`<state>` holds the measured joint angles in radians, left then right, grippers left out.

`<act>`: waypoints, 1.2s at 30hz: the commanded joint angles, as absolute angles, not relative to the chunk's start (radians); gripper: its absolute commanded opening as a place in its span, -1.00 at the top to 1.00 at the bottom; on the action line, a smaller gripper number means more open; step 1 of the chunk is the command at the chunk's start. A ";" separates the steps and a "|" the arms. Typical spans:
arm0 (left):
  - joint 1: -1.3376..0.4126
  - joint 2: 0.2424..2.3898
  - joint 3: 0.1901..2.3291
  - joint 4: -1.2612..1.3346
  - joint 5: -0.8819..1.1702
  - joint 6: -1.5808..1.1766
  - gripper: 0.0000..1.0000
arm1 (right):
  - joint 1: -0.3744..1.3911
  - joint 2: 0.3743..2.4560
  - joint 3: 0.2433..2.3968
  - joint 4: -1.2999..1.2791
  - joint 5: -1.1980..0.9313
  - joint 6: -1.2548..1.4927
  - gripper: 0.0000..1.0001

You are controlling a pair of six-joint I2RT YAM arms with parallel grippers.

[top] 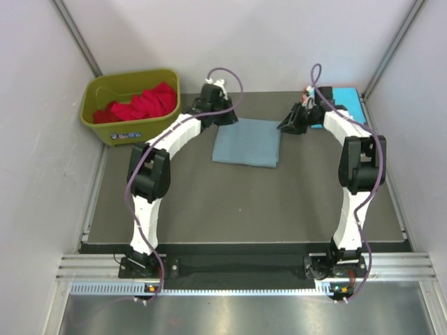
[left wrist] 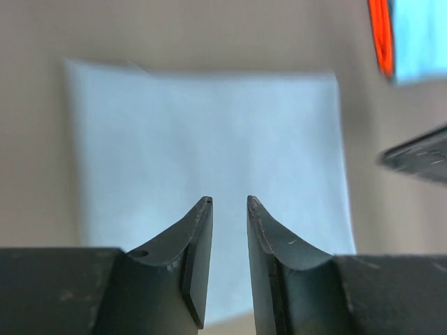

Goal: Fold and stack the t-shirts
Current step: Fold the tshirt

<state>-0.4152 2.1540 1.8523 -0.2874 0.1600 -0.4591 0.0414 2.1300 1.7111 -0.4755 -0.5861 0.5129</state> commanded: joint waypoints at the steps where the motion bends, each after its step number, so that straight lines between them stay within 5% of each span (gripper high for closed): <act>1: -0.479 2.117 1.777 -0.314 0.192 -0.469 0.38 | 0.139 2.037 1.580 -0.296 -0.768 0.632 0.43; 11: -0.443 2.189 1.721 -0.452 0.186 -0.420 0.40 | 0.149 2.037 1.339 -0.244 -0.778 0.552 0.63; 24: -0.456 2.002 1.611 -0.473 0.271 -0.460 0.41 | 0.071 1.792 1.252 -0.419 -0.678 0.432 0.54; 36: -0.477 2.132 1.545 -0.123 0.482 -0.676 0.42 | 0.087 2.152 1.455 0.142 -0.864 0.859 0.39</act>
